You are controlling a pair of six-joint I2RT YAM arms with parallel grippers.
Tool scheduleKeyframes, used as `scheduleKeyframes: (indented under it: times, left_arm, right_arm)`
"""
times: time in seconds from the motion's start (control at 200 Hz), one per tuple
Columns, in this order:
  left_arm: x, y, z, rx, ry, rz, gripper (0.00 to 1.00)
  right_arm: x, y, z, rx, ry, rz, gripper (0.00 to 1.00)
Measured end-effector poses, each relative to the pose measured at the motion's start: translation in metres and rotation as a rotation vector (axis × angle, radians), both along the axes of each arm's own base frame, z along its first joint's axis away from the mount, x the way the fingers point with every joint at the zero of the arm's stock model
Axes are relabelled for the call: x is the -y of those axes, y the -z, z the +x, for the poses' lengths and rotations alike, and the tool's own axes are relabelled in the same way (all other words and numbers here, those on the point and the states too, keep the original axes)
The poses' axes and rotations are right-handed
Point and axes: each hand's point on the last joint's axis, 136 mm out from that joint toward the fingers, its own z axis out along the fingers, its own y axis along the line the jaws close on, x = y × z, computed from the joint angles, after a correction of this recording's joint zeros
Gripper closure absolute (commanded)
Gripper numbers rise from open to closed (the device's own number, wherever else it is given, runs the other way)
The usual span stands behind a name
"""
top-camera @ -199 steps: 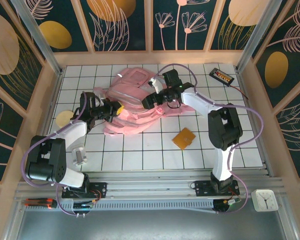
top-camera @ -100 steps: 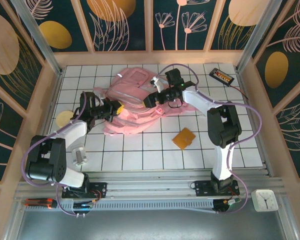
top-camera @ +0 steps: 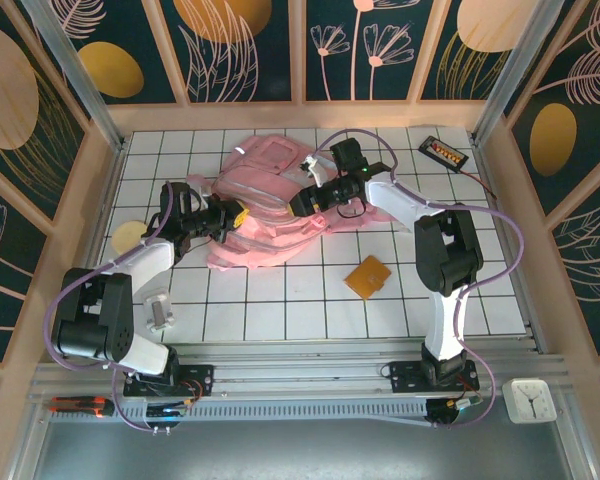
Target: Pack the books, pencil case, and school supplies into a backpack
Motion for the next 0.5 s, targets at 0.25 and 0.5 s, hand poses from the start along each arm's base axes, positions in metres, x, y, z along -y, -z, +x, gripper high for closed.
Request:
scheduleKeyframes:
  times: [0.25,0.5]
  left_arm:
    - [0.0011,0.0009,0.0038,-0.002,0.003,-0.002,0.98]
    - [0.0012,0.0012,0.0040,-0.004,0.004,-0.003,0.98]
  right_arm:
    - [0.0028,0.0040,0.0005,0.005,0.007,-0.025,0.50]
    - [0.0036,0.0075,0.0008,0.013,0.014,-0.049,0.60]
